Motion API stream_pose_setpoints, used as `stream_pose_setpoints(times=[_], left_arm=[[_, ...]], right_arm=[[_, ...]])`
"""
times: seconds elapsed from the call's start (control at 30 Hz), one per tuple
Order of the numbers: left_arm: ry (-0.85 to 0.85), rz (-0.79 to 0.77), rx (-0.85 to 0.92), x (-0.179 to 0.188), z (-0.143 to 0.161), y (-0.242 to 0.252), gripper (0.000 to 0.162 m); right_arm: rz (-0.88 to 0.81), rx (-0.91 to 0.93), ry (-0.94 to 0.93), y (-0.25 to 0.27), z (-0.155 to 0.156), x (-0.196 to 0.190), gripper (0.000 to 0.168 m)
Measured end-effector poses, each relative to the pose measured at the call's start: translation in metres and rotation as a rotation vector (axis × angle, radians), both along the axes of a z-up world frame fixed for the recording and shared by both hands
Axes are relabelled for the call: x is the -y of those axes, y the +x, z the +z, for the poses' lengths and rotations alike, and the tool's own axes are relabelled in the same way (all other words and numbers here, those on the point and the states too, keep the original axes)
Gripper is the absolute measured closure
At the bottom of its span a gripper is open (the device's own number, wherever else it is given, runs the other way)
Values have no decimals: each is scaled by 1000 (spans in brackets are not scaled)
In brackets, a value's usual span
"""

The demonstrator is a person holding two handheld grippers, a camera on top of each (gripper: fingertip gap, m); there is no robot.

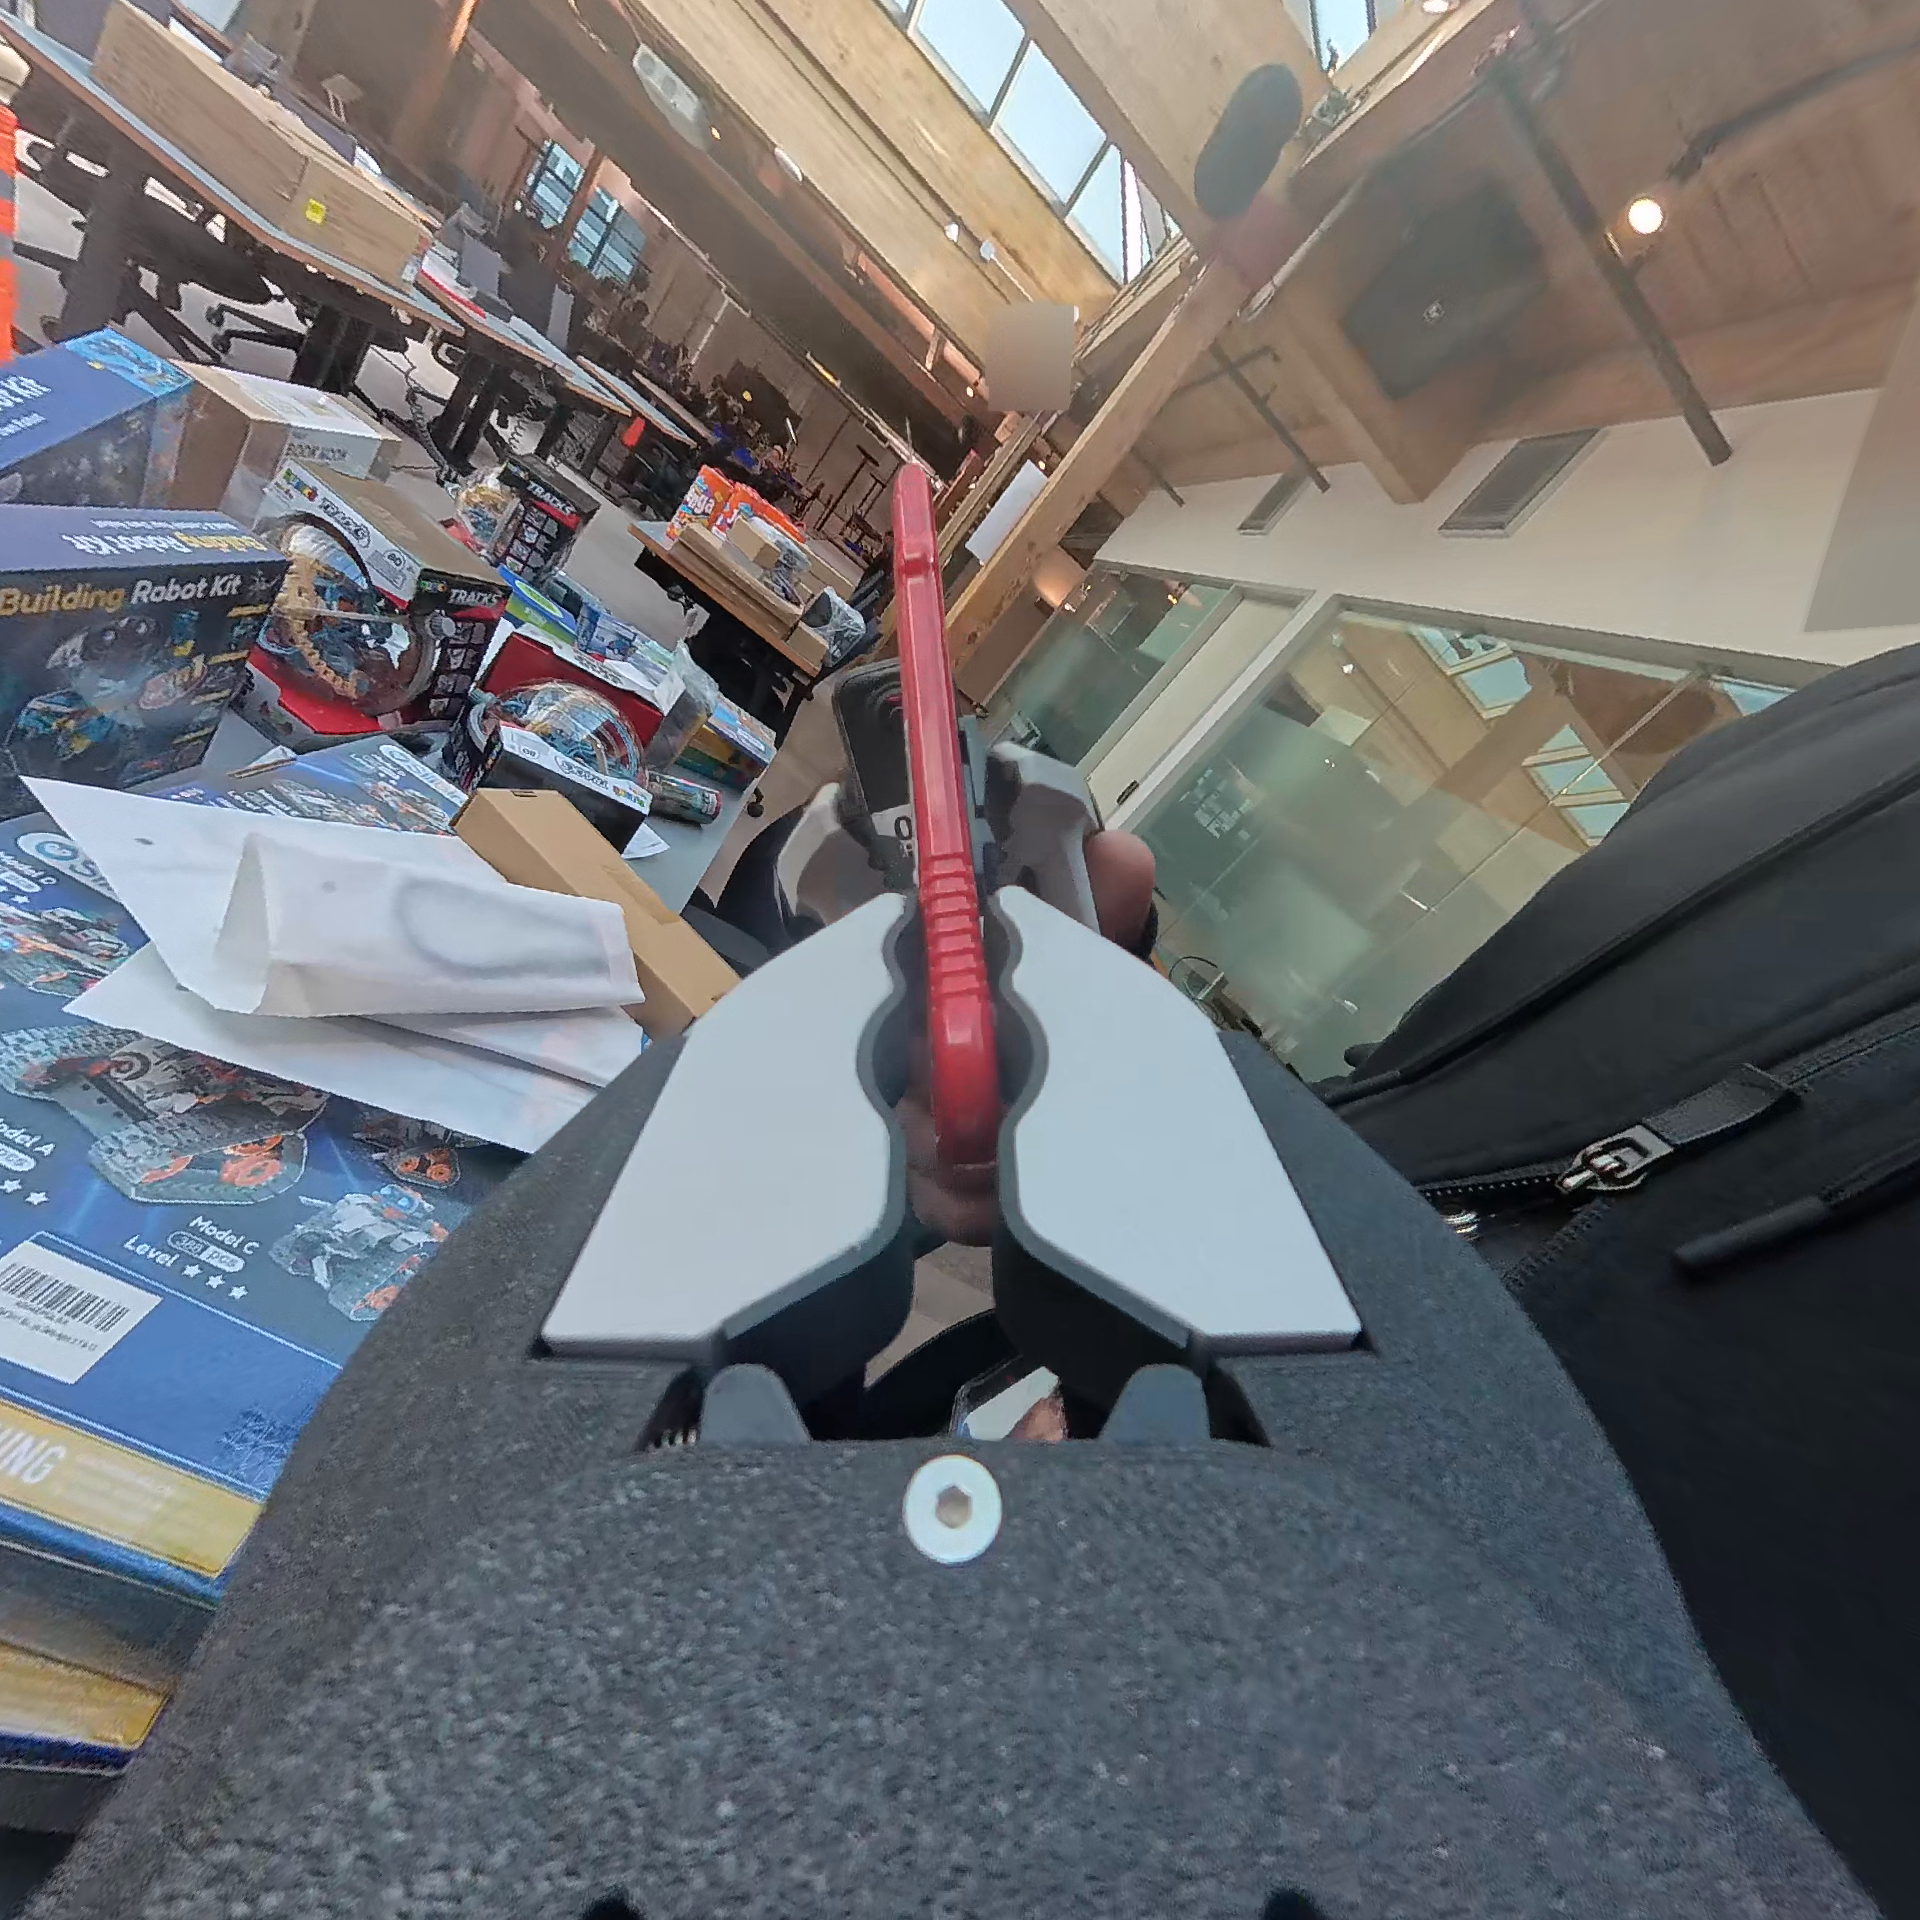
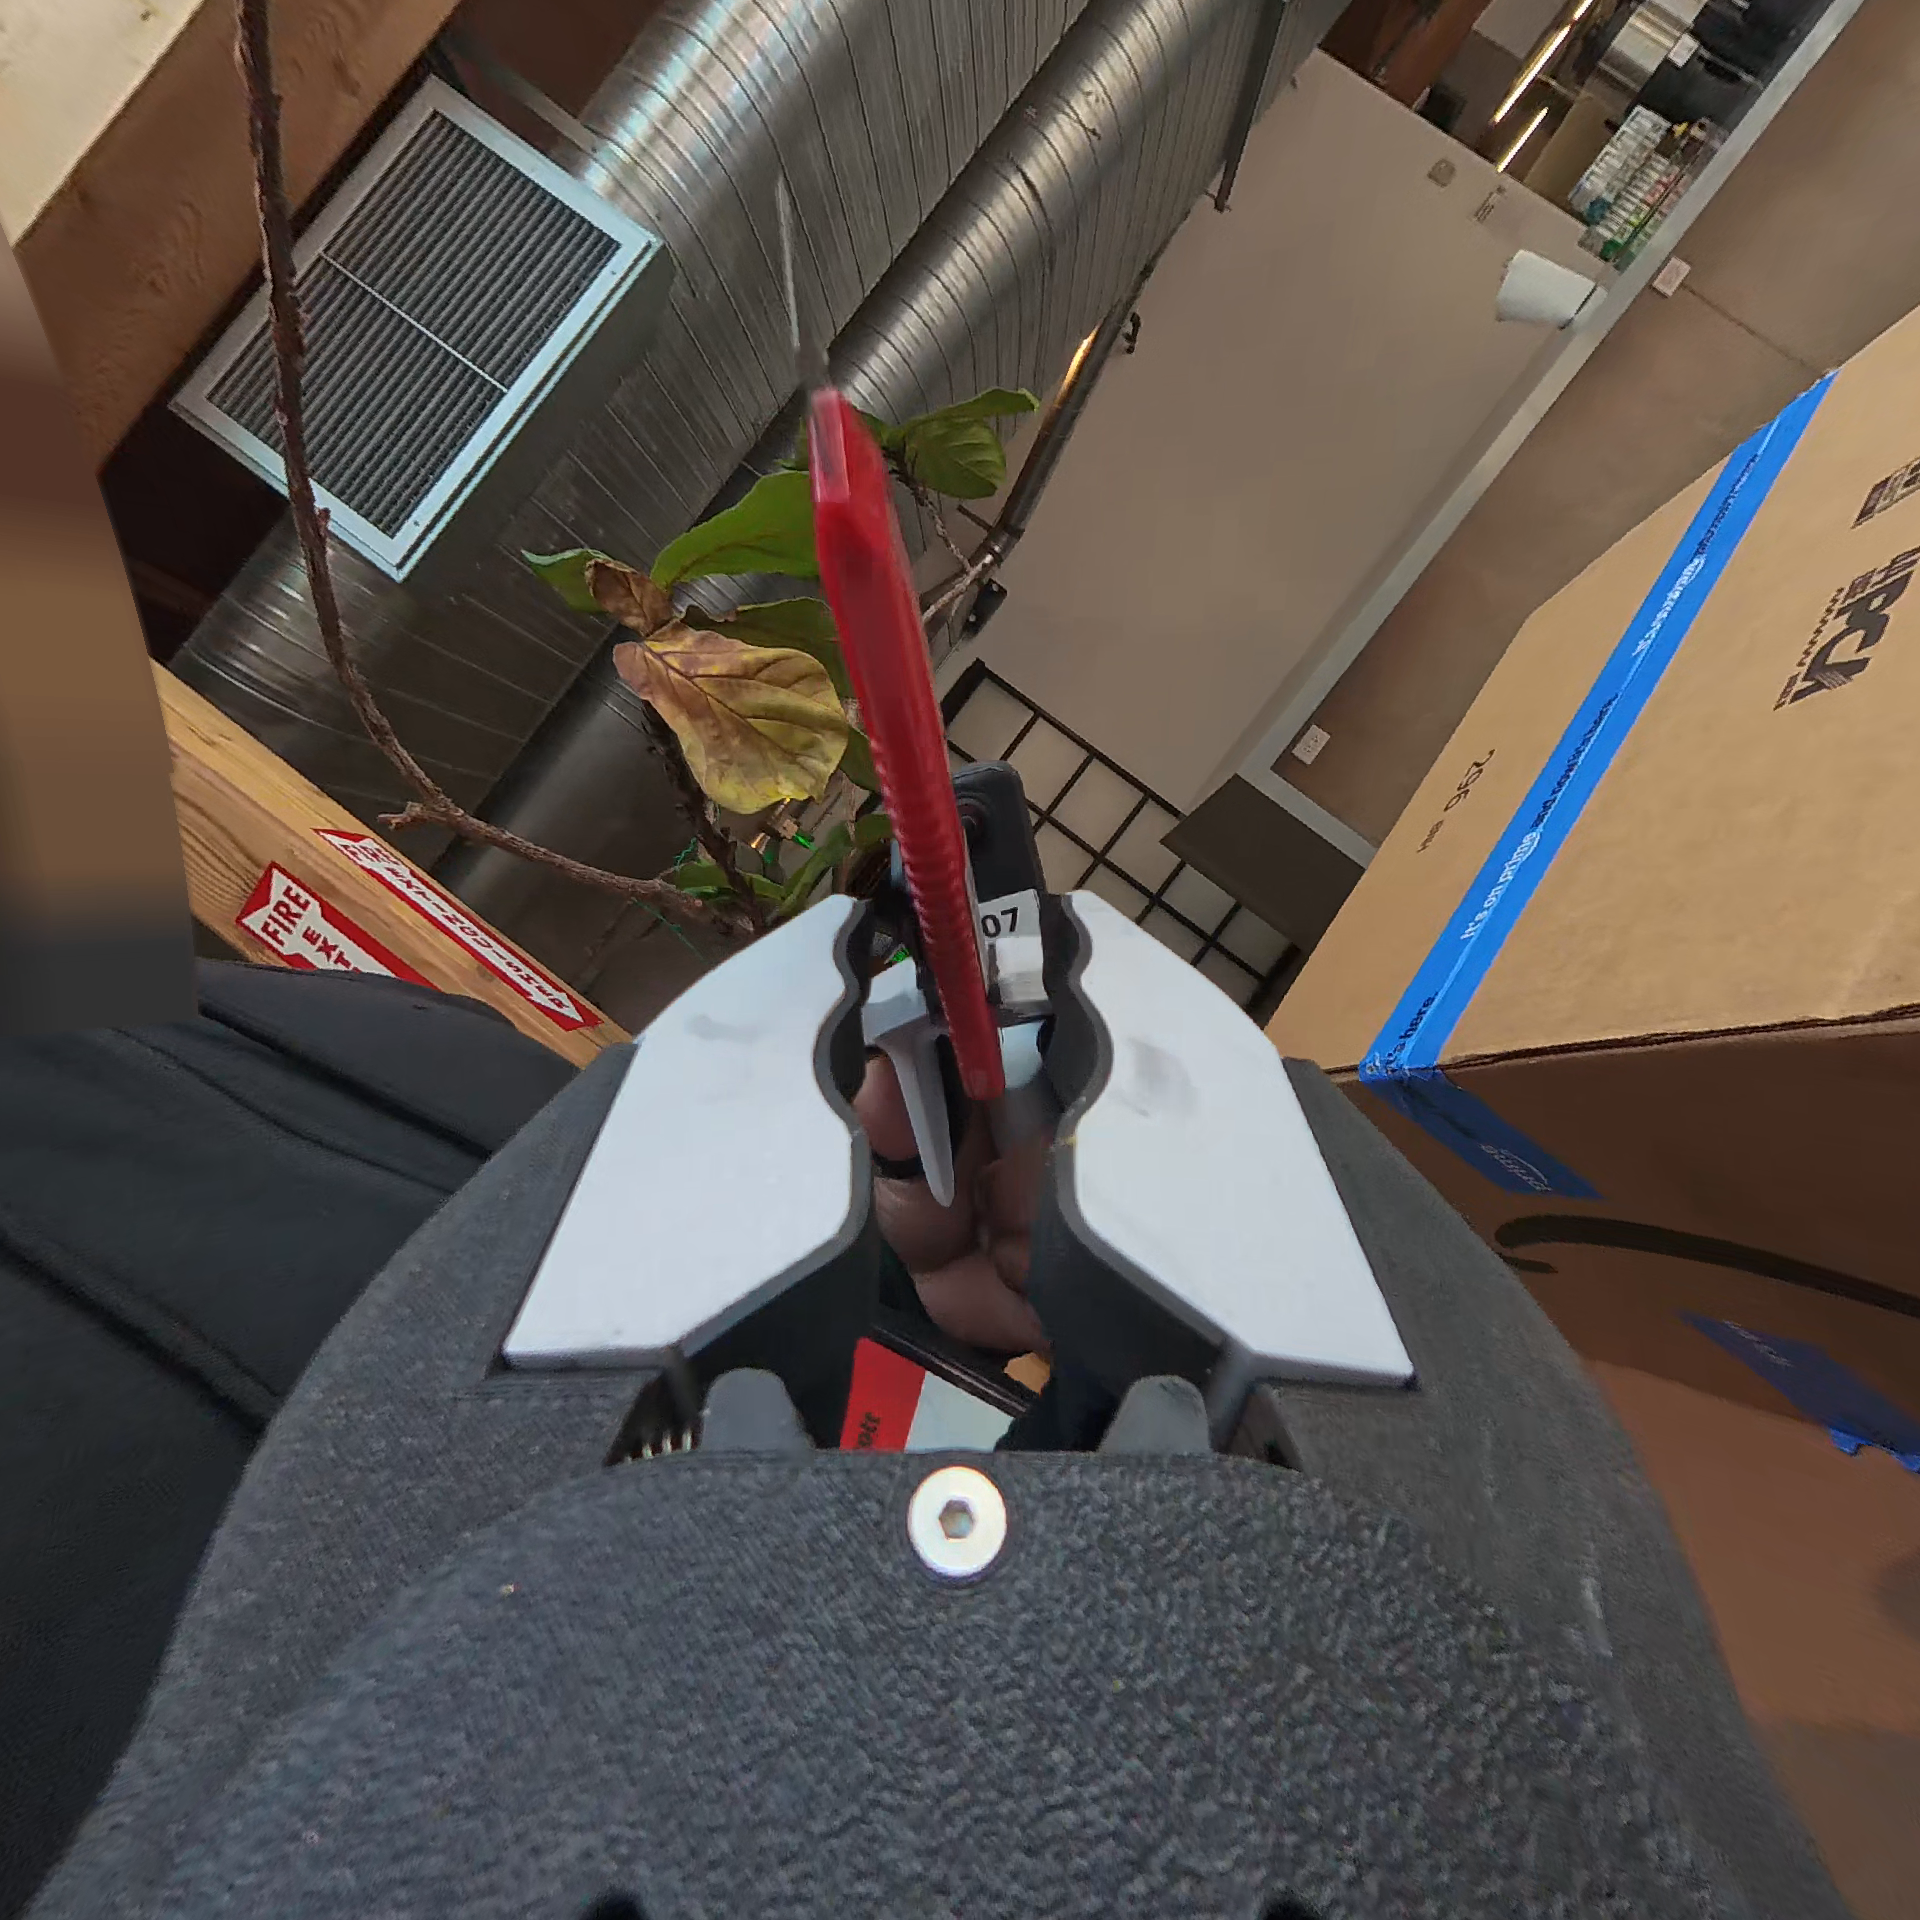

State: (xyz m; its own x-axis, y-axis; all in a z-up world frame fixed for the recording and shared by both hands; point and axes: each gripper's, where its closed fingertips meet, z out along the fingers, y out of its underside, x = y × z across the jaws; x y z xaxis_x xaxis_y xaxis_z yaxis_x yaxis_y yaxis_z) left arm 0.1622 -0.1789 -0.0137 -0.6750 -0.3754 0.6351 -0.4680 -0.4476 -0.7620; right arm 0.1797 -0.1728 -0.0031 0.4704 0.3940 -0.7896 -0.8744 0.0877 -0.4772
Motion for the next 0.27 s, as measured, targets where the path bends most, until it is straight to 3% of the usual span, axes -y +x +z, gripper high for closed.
stream_pose_setpoints(times=[0.27], left_arm=[[-7, -21, -15, 3, -1, 3, 151]], right_arm=[[-8, -52, 38, 2, 3, -5, 142]])
